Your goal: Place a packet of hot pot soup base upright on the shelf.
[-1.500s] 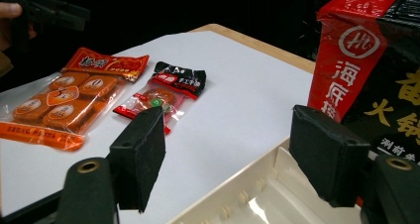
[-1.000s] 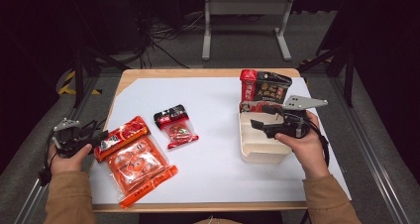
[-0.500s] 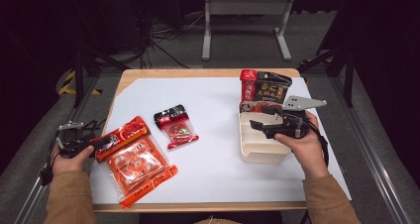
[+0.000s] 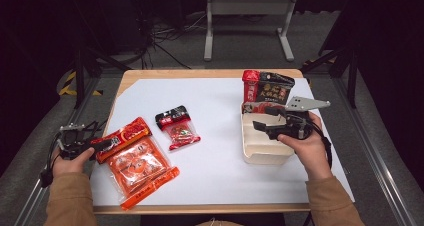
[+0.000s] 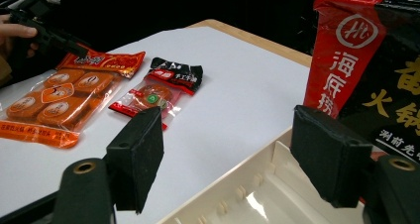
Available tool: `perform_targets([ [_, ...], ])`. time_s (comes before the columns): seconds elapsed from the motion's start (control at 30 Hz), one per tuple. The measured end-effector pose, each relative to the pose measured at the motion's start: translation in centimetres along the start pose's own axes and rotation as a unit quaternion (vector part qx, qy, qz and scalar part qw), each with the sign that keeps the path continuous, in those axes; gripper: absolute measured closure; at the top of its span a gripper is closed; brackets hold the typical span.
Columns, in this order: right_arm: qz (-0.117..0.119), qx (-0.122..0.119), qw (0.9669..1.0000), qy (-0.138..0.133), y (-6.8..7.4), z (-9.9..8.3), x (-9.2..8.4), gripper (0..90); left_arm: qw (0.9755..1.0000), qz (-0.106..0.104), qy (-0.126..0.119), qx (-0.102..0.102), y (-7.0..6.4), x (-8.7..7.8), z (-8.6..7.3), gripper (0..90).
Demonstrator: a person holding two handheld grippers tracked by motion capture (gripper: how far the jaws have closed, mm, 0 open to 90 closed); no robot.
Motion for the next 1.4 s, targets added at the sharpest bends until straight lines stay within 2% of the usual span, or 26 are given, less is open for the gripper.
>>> perform_targets([
  [0.1,0.0,0.0,1.0,0.001,0.0,0.0,0.0,28.9,0.9995,-0.024,-0.02,-0.001,-0.2,-0.2,0.3,36.6],
  [0.2,-0.001,-0.001,1.0,0.002,0.0,0.0,0.1,28.8,0.9993,-0.031,-0.021,0.01,-0.5,-0.1,0.5,37.2],
  [0.37,0.0,-0.001,1.0,0.005,0.0,-0.1,0.2,28.8,0.9987,-0.04,-0.029,0.012,-0.6,-0.5,0.6,42.5],
  [0.43,0.0,-0.001,1.0,0.005,0.0,-0.1,0.3,28.8,0.9964,-0.072,-0.045,-0.002,-0.7,-0.6,0.7,48.0],
  [0.5,0.0,0.0,1.0,0.005,0.0,-0.2,0.3,28.8,0.9966,-0.069,-0.044,-0.001,-0.8,-0.7,0.8,48.7],
  [0.7,0.001,-0.002,1.0,0.009,0.0,-0.3,0.5,28.8,0.9955,-0.081,-0.051,0.003,-1.0,-0.8,0.7,59.9],
  [0.77,0.002,-0.002,0.9999,0.01,0.1,-0.3,0.6,28.7,0.9959,-0.083,-0.037,0.009,-1.1,-0.4,0.5,60.5],
  [0.93,0.002,-0.002,0.9999,0.01,0.1,-0.3,0.7,28.6,0.9962,-0.08,-0.034,0.012,-1.1,-0.3,0.5,68.4],
  [0.97,0.003,-0.001,0.9999,0.01,0.1,-0.3,0.7,28.6,0.9953,-0.093,-0.025,0.011,-1.1,-0.2,0.4,71.2],
  [1.0,0.004,-0.001,0.9999,0.011,0.1,-0.3,0.7,28.9,0.9952,-0.095,-0.019,0.015,-1.2,0.1,0.3,71.7],
  [1.07,0.004,-0.003,0.9999,0.013,0.1,-0.4,0.8,30.9,0.9954,-0.092,-0.013,0.02,-1.2,0.5,0.2,71.9],
  [1.27,0.007,-0.017,0.9997,0.017,0.1,-0.4,0.7,38.9,0.9956,-0.092,0.001,0.017,-1.1,0.3,0.1,84.2],
  [1.4,0.01,-0.023,0.9995,0.018,0.1,-0.5,0.6,42.9,0.9959,-0.088,0.003,0.022,-1.1,0.3,0.2,88.5],
])
Point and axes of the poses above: each handheld gripper's, and its own axes: x roughly forward along the jaws, z roughly out of its top, y roughly to its left, the point moved 2 cm from there along x, roughly forward along the jaws, and after that the axes turned 15 degrees about x, right-handed, at the moved point
